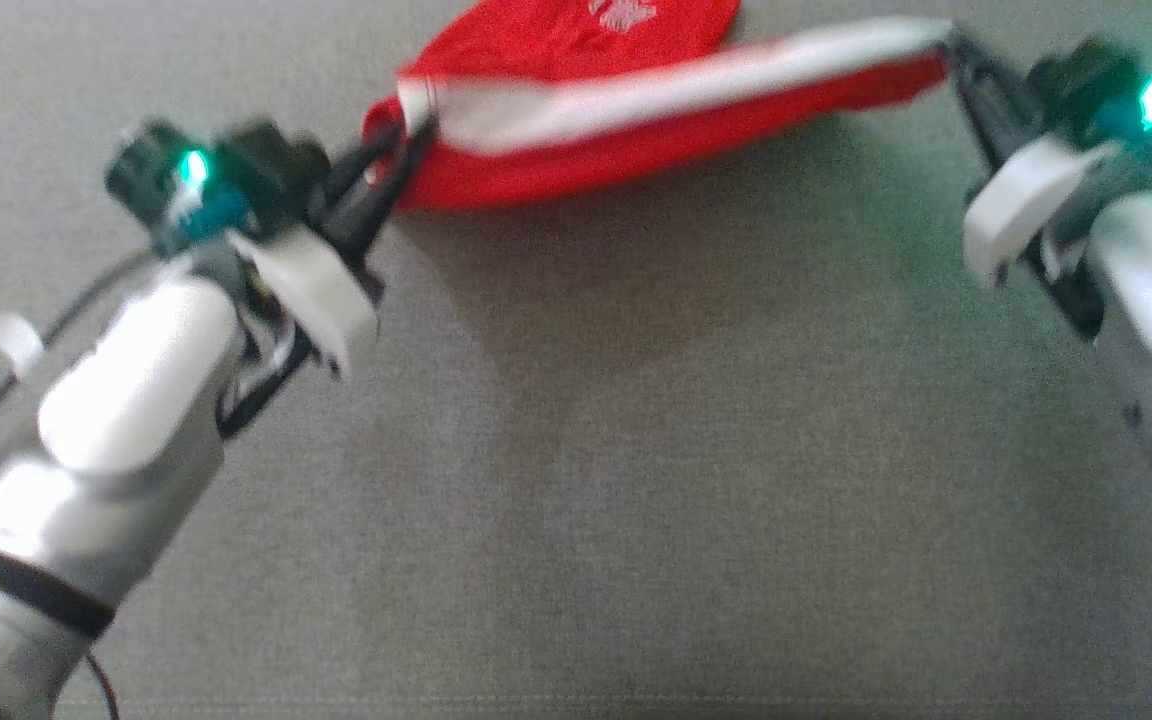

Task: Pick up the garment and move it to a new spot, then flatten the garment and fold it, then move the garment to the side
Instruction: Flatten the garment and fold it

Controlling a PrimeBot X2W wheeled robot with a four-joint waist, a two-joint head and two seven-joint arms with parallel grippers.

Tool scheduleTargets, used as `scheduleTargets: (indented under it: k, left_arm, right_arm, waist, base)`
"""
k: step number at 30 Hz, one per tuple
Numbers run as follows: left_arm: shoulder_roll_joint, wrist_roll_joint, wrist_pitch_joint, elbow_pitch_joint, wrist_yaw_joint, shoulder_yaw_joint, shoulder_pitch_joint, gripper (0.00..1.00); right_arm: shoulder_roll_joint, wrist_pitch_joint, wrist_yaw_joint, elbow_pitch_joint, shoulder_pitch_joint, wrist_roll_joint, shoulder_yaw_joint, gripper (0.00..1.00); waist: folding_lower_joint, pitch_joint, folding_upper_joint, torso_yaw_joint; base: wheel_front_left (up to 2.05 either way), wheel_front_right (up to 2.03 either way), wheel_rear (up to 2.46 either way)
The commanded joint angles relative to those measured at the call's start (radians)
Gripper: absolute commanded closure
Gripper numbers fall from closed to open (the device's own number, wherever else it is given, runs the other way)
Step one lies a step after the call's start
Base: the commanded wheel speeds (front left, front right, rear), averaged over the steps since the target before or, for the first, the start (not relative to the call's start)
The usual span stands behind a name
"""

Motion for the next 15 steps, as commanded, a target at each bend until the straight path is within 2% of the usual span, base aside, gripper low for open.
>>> scheduleTargets:
  k: [1,10,15]
  left_arm:
    - [0.052,0.005,-0.005,-0.032,0.002,0.026,-0.016,1.00]
    - [0.088,0.009,-0.005,-0.076,0.001,-0.013,0.137,1.00]
    - [0.097,0.003,-0.005,-0.094,0.001,-0.071,0.200,1.00]
  right_arm:
    - [-0.015,-0.013,-0.001,-0.033,0.032,0.022,0.035,1.00]
    - [-0.104,0.006,-0.001,-0.100,0.141,0.149,0.254,1.00]
    - [-0.165,0.029,-0.001,-0.153,0.187,0.218,0.381,1.00]
  waist:
    - [0.0001,-0.049,0.0000,0.009]
    - [0.0001,-0.172,0.0000,0.014]
    - [0.0001,-0.231,0.0000,0.023]
  base:
    - [0.00,0.00,0.00]
    - [0.00,0.00,0.00]
    - [0.00,0.00,0.00]
